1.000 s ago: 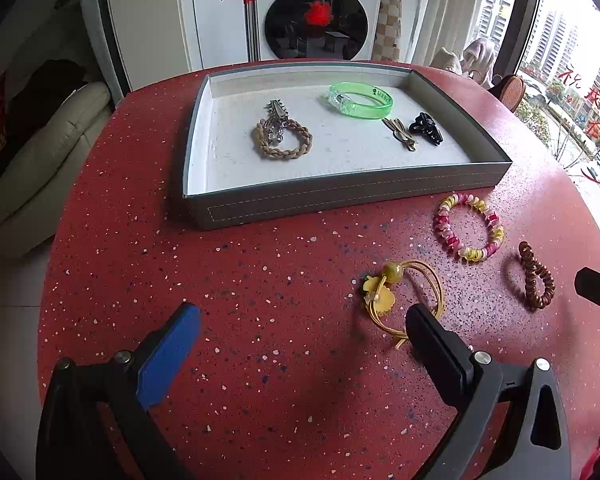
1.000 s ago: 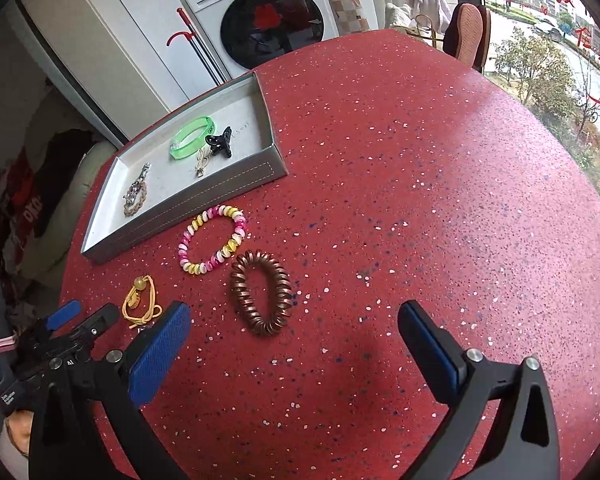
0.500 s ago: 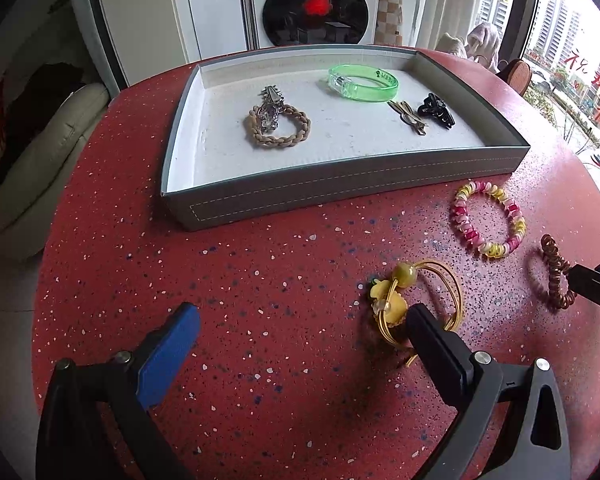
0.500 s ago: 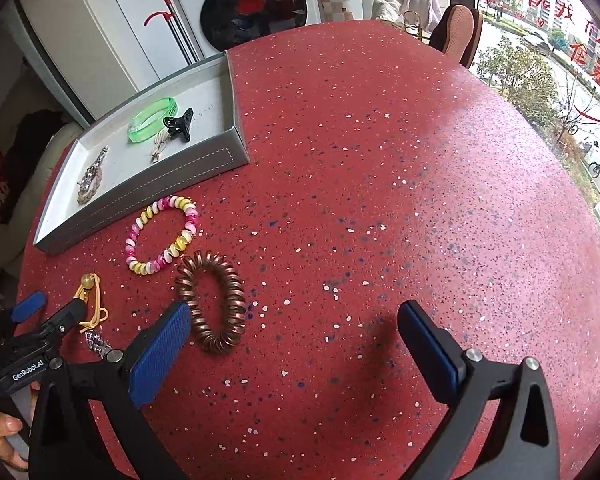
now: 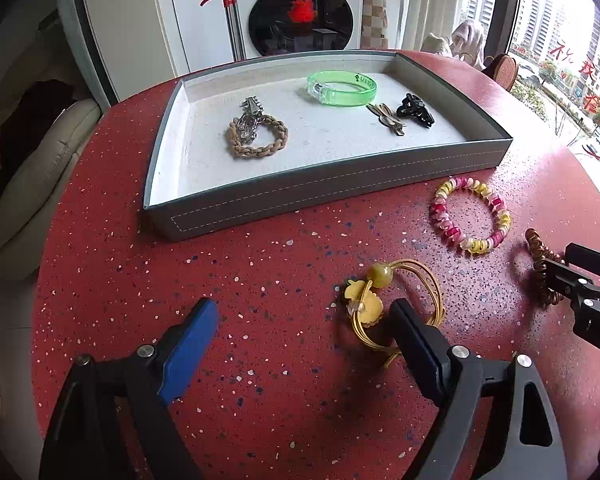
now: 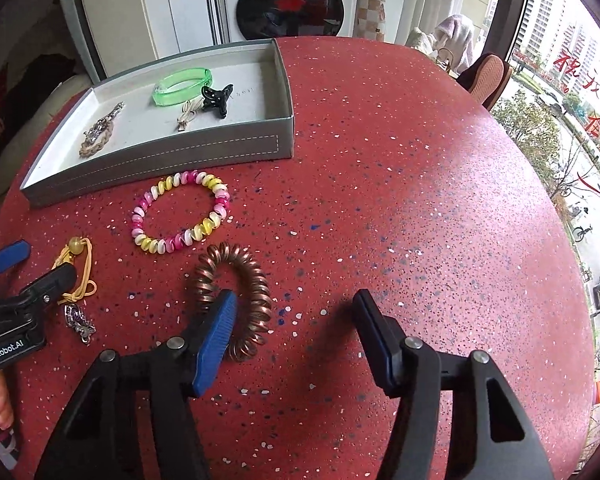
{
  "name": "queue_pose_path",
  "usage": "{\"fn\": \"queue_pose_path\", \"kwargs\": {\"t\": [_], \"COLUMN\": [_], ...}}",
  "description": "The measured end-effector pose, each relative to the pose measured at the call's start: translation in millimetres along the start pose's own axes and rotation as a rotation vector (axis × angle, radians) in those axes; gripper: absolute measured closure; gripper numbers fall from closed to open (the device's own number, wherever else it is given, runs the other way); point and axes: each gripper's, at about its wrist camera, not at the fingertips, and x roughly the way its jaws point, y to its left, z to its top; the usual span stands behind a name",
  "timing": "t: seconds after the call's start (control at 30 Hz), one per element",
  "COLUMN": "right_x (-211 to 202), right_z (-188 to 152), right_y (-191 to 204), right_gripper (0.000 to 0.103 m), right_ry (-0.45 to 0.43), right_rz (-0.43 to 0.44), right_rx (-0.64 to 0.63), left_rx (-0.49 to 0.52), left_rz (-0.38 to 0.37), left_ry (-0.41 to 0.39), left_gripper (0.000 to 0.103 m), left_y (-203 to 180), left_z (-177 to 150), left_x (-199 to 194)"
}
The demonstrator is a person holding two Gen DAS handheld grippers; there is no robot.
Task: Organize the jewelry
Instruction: 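Grasp the yellow cord hair tie with the left tool while the right tool grasps the brown coil tie, then carry the yellow hair tie and brown coil tie into the tray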
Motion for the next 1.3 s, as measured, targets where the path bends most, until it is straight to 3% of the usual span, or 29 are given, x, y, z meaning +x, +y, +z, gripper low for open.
{"fn": "queue_pose_path", "kwargs": {"t": [0.17, 0.33, 0.4, 0.67, 1.3], "right_x": [0, -1, -2, -16, -53], "right_z": [0, 1, 1, 1, 23], "right_y": [8, 13, 13, 1, 13], "right_gripper": [0.056, 0.076, 0.089, 0.09, 0.09], "right_ry": [0.0, 0.003, 0.004, -0.017, -0.082], "right_rz": [0.012, 0.026, 0.036, 0.097, 0.178], "right_rx": [-0.023, -0.034, -0.031, 0.039, 0.038], "left_rx": [0.04, 0.082, 0.084, 0.053, -0.062], "left_rz": [-0.037, -0.075, -0.086, -0.126, -0.161], "left_ry": [-0.002, -0.005, -0.009, -0.079, -0.199], "left_gripper": [0.029, 0.066, 0.066, 0.066, 0.066], "left_y": [-9, -18, -19, -5, 31], "left_z": [0, 0, -1, -3, 22], "left_x": [-6, -10, -12, -33, -74]}}
